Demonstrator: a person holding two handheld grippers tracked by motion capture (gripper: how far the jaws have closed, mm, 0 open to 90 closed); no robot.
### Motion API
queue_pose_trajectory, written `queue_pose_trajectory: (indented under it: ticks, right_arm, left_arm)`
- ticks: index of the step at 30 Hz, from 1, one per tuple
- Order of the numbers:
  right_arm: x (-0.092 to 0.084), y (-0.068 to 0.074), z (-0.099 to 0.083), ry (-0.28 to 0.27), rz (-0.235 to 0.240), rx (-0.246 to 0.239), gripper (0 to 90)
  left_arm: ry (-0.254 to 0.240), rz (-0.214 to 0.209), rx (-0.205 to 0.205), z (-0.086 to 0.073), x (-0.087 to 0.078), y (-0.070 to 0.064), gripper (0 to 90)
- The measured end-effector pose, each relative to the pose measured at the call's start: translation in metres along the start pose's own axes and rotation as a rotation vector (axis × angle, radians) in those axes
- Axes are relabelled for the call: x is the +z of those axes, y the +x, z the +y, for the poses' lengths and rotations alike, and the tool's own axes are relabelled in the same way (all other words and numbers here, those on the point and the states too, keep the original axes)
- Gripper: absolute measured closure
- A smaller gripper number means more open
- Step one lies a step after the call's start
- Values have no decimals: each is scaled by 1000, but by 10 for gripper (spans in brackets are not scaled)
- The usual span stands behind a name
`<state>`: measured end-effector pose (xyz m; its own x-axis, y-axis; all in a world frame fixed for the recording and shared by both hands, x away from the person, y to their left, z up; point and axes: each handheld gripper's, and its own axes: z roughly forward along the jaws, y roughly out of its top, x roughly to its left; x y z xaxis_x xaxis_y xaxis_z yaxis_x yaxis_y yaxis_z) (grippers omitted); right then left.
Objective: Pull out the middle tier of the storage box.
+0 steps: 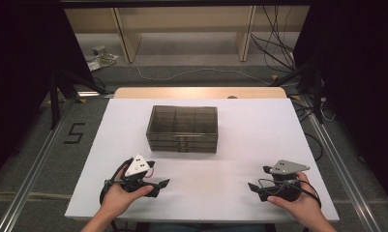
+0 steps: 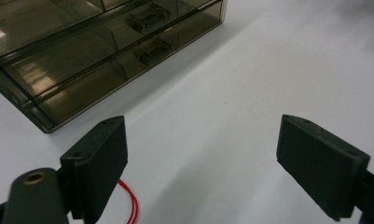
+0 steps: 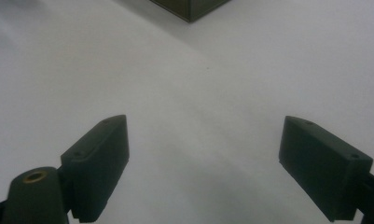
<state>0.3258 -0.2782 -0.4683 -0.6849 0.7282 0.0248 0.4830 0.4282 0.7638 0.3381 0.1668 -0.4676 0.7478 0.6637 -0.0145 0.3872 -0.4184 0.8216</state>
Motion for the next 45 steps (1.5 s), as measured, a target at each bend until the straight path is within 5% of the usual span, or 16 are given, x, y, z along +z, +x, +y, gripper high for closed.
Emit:
queue_pose_trajectory:
  ticks: [16, 21, 31, 34, 40, 45]
  right_arm:
    - [-2, 0, 0, -3, 1, 0, 166]
    - [-1, 1, 1, -1, -5, 2, 165]
    - [2, 2, 1, 9, -6, 2, 165]
    - [3, 2, 1, 12, -5, 2, 165]
    - [3, 3, 1, 10, -6, 2, 165]
    - [4, 3, 1, 11, -5, 0, 165]
  left_arm:
    - [0, 20, 77, 11, 15, -11, 165]
    - [-19, 66, 132, 21, 22, -15, 182]
    - [14, 161, 286, 39, 47, -19, 300]
    - [28, 206, 359, 42, 57, -21, 349]
    - [61, 329, 572, 49, 72, -31, 429]
    - [103, 367, 644, 51, 85, -37, 488]
